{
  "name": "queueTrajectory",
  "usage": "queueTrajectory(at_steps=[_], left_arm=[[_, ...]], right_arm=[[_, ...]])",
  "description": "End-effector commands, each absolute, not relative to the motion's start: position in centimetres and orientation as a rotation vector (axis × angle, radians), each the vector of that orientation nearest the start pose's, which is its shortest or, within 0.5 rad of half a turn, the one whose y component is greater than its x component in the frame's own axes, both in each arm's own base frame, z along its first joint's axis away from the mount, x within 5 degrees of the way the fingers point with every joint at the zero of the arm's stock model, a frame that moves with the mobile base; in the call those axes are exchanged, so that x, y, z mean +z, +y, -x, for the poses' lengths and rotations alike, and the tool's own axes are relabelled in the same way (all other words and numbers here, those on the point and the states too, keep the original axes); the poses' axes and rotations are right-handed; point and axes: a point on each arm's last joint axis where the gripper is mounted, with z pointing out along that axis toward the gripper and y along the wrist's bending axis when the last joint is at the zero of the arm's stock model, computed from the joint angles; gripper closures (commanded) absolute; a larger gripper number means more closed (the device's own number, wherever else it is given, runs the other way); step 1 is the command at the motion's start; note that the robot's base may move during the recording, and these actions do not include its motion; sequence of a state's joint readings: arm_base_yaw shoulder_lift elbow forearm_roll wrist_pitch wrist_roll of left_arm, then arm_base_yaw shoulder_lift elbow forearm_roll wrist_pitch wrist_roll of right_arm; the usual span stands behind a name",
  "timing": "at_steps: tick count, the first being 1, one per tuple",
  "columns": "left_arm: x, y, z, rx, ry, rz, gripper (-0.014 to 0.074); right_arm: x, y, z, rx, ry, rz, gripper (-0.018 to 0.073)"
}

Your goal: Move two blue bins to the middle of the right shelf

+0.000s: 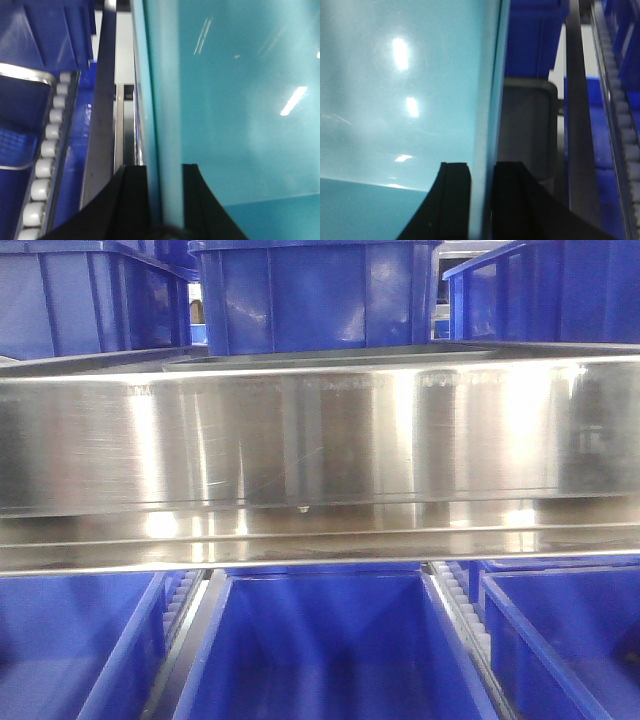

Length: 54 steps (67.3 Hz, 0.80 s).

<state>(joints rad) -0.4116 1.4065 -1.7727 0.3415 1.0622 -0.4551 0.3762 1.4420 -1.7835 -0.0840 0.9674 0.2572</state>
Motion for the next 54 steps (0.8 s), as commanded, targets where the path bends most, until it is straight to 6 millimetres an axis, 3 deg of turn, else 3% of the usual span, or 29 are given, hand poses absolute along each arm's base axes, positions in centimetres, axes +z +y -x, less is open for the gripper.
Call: queueTrajectory(at_steps=[1,18,54], left_arm=[[50.63,-9.04,-26.5,-0.148,2.0,0.005,0.0707],[50.6,-9.07,-26.57,-0.197,2.0,0.079,0.0707],[50.62,-9.05,-26.59,-0.196,1.997,0.082,0.0707]], right_arm=[[50.39,10.77,-27.49,0.364,1.989,0.143,0.0722],[50.4,10.18,-27.69,0.26,1.977,0.154,0.0722],[50.41,10.17,-27.7,0.258,1.977,0.155,0.0722]])
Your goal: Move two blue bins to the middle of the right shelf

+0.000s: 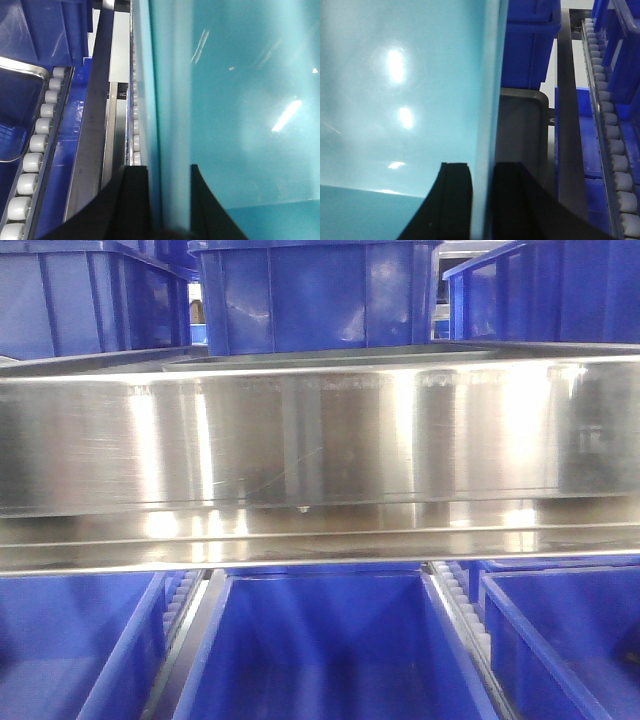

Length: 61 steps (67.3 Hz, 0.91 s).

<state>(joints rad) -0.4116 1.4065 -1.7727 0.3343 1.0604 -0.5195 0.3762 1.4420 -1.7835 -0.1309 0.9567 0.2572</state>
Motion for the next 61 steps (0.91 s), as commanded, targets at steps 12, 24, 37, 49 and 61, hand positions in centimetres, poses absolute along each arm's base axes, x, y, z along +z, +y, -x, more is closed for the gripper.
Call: queueTrajectory(at_steps=[12,24,37,49,61], left_arm=[[50.62,-9.05,-26.59,-0.196,1.997,0.082,0.0707],[50.62,-9.05,-26.59,-0.196,1.997,0.082,0.0707],[50.62,-9.05,-26.59,-0.196,1.997,0.082,0.0707],[50.62,-9.05,-26.59,-0.196,1.997,0.082,0.0707],[50.62,-9.05,-26.59,-0.196,1.997,0.082,0.0707]], right_arm=[[50.41,10.17,-27.7,0.258,1.977,0.155,0.0722],[50.41,10.17,-27.7,0.258,1.977,0.155,0.0722],[50.41,10.17,-27.7,0.258,1.977,0.155,0.0722],[50.41,10.17,-27.7,0.258,1.977,0.155,0.0722],[50.41,10.17,-27.7,0.258,1.977,0.155,0.0722]])
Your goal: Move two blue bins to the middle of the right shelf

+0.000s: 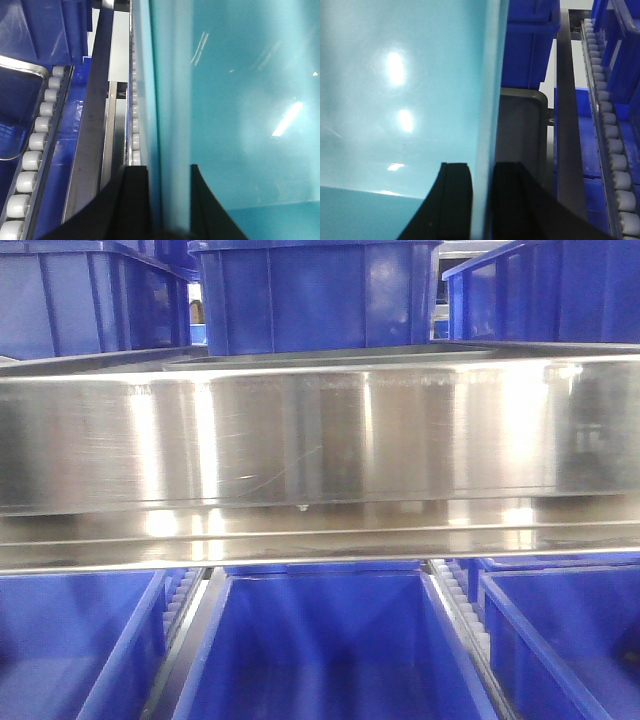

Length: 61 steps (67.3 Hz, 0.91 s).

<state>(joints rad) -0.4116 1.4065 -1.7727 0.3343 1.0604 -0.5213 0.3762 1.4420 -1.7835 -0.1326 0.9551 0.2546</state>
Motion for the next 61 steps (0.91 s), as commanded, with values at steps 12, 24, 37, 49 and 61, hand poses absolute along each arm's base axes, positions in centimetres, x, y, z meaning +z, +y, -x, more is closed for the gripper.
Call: queueTrajectory(at_steps=[12,24,37,49,61], left_arm=[[50.62,-9.05,-26.59,-0.196,1.997,0.082,0.0707],[50.63,-9.06,-26.59,-0.196,1.996,0.082,0.0707],[50.63,-9.06,-26.59,-0.196,1.996,0.082,0.0707],[50.63,-9.06,-26.59,-0.196,1.996,0.082,0.0707],[50.63,-9.06,-26.59,-0.196,1.996,0.082,0.0707]], right_arm=[[50.41,10.17,-27.7,0.258,1.977,0.155,0.0722],[50.44,10.17,-27.71,0.259,1.973,0.155,0.0722],[50.45,10.18,-27.72,0.259,1.971,0.155,0.0722],[50.45,10.18,-27.72,0.259,1.971,0.155,0.0722],[50.45,10.18,-27.72,0.259,1.971,0.155,0.0722]])
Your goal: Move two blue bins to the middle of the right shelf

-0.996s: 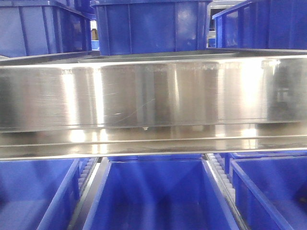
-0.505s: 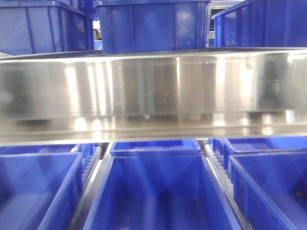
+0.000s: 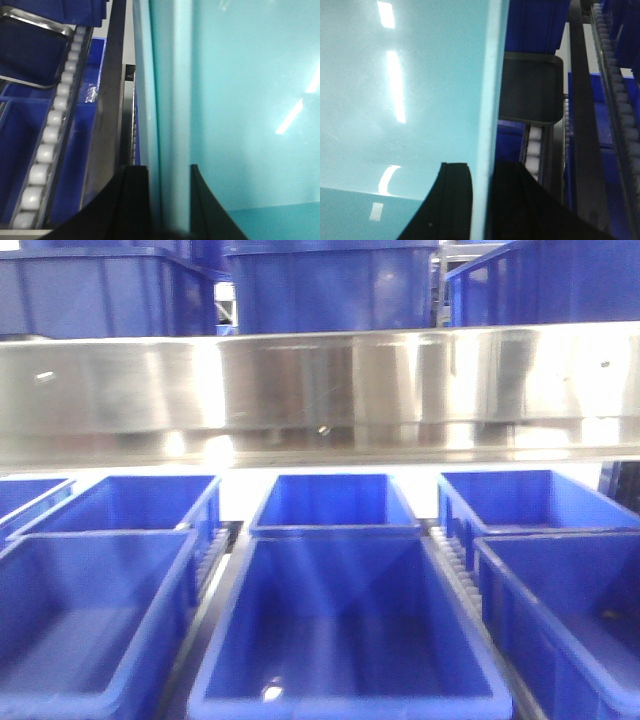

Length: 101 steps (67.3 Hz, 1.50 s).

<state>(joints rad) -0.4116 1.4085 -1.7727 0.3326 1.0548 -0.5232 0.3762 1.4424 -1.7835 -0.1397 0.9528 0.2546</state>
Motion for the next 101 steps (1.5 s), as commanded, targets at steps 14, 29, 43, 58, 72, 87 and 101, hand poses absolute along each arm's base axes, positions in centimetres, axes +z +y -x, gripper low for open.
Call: queueTrajectory(at_steps=[14,29,43,58,72,87,101], left_arm=[[50.63,-9.06,-26.59,-0.196,1.996,0.082,0.0707],[50.64,-9.06,-26.59,-0.197,1.995,0.082,0.0707],[50.64,-9.06,-26.59,-0.197,1.995,0.082,0.0707],[50.64,-9.06,-26.59,-0.197,1.995,0.082,0.0707],[50.64,-9.06,-26.59,-0.197,1.995,0.082,0.0707],[50.64,-9.06,-26.59,-0.197,1.995,0.082,0.0707],[50.64,-9.06,-26.59,-0.197,1.995,0.082,0.0707]], right_arm=[[50.45,10.18,-27.72,0.259,1.971,0.155,0.0722],[50.45,10.18,-27.72,0.259,1.971,0.155,0.0722],[50.45,10.18,-27.72,0.259,1.971,0.155,0.0722],[50.45,10.18,-27.72,0.259,1.971,0.155,0.0722],[50.45,10.18,-27.72,0.259,1.971,0.155,0.0722],[50.45,10.18,-27.72,0.259,1.971,0.155,0.0722],[50.45,10.18,-27.72,0.259,1.971,0.155,0.0722]])
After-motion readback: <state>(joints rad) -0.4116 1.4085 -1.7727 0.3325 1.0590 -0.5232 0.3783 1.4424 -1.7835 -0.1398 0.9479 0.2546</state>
